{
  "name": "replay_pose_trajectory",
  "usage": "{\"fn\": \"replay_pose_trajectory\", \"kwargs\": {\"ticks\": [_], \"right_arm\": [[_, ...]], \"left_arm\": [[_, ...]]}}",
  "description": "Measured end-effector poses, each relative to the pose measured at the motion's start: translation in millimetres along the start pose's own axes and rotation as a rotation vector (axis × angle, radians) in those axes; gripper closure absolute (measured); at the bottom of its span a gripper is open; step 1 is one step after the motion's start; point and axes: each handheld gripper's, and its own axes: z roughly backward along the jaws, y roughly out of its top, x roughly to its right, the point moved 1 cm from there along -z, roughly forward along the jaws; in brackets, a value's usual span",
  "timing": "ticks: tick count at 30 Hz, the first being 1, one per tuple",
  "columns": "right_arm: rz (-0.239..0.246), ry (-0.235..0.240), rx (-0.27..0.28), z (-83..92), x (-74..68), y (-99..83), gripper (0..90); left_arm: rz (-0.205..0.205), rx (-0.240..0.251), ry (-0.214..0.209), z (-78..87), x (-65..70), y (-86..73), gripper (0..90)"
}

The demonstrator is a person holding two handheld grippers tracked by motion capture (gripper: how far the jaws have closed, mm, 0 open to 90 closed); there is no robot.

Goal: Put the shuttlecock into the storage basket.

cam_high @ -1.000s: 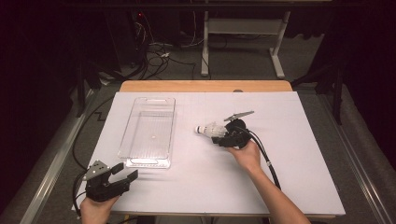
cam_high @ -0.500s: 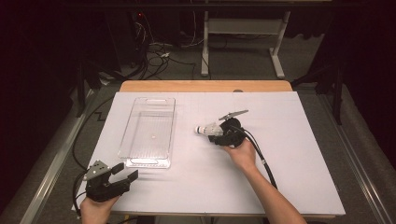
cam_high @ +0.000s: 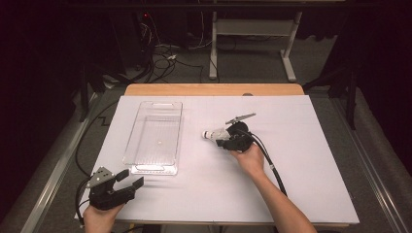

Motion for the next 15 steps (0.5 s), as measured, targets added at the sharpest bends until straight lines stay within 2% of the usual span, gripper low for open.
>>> {"fn": "replay_pose_trajectory", "kwargs": {"ticks": [15], "right_arm": [[0.01, -0.024, 0.003, -0.1, 0.7, -0.4, 83.5]], "left_arm": [[-0.002, 0.001, 0.0, 0.2, 0.1, 0.1, 33.1]]}}
